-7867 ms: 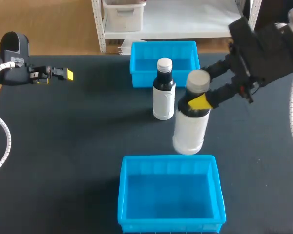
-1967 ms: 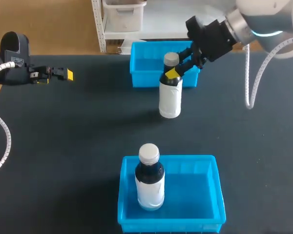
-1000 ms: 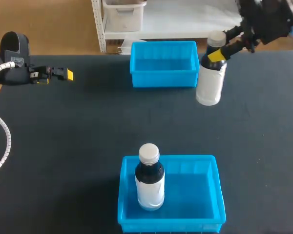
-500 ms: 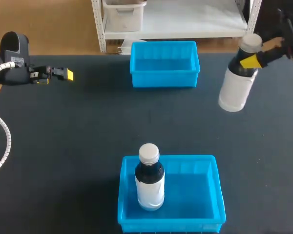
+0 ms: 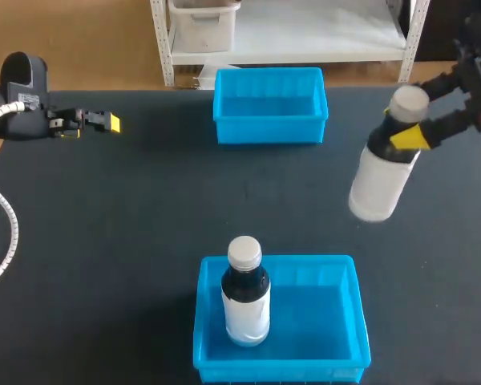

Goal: Pick up the bottle, and place it in the far bin if it is heavy, or in the near bin if it is light.

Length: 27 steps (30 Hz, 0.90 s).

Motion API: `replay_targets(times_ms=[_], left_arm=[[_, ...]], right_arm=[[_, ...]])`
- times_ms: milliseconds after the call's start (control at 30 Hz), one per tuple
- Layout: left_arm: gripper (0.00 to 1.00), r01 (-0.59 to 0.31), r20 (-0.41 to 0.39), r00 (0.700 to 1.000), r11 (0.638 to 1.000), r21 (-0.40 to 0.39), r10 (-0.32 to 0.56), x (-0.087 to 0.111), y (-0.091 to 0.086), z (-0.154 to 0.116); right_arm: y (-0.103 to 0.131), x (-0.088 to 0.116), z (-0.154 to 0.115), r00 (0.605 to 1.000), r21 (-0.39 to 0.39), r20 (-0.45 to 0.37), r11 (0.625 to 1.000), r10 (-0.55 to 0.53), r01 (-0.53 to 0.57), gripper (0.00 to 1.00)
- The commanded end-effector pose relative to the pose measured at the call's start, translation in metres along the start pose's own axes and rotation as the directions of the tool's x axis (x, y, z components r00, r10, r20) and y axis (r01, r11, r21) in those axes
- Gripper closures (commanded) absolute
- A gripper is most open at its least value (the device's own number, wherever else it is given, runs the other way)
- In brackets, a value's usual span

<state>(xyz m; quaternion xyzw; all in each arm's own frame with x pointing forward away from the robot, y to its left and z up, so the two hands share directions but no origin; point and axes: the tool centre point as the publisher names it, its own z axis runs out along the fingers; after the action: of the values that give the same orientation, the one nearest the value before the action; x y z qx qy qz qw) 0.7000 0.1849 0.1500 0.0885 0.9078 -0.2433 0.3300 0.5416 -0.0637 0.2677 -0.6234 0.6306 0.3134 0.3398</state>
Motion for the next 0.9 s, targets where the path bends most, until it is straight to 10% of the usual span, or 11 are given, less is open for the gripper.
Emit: replay_targets(times_ms=[33,900], left_arm=[[0.00,0.000,0.000,1.000,1.000,0.000,0.000,0.000,0.000,0.000],[0.00,0.000,0.000,1.000,1.000,0.000,0.000,0.000,0.000,0.000]], right_arm=[[0.015,-0.005,0.015,1.000,-0.045,0.009,0.999,-0.008,0.008,1.00],[0.090,0.021,0.105,0.989,-0.352,0.065,0.925,-0.129,0.144,1.00]])
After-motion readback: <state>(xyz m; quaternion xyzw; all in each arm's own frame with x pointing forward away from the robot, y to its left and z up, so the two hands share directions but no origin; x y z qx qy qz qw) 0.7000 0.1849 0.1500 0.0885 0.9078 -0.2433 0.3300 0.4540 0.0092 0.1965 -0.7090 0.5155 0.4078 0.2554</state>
